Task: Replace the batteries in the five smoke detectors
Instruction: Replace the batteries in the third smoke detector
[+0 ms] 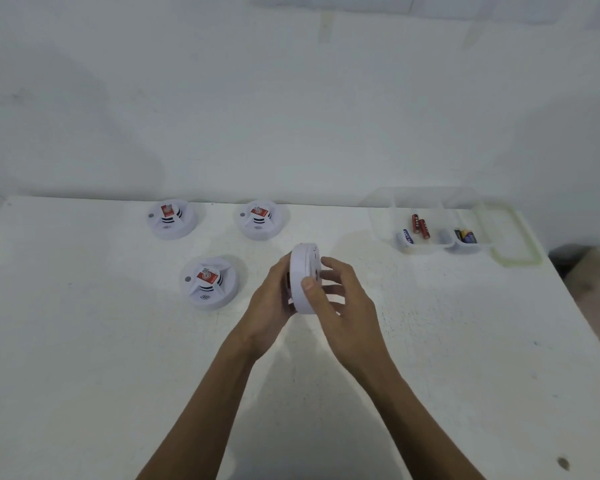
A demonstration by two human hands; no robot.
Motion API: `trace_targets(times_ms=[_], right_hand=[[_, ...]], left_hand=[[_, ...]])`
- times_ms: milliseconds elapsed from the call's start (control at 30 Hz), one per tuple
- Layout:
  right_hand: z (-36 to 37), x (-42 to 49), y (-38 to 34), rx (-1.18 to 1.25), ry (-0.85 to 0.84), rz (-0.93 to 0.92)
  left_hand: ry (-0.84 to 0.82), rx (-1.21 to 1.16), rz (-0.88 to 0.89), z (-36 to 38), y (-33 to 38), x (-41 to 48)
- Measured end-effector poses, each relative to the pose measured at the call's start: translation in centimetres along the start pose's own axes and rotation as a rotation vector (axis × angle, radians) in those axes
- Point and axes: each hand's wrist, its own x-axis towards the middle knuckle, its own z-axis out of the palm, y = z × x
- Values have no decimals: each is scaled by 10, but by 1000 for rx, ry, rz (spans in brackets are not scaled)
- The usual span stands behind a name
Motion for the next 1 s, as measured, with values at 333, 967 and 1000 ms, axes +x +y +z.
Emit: trace_targets(times_ms=[333, 967, 1000], right_hand=[[-28, 18, 24, 579, -199, 241], [-49, 16, 16, 638, -227, 157], [-48, 16, 16, 637, -231, 159]], left_hand=[[20, 167, 30, -17, 18, -8], [33, 237, 50, -17, 28, -14], [32, 243, 49, -17, 28, -14]])
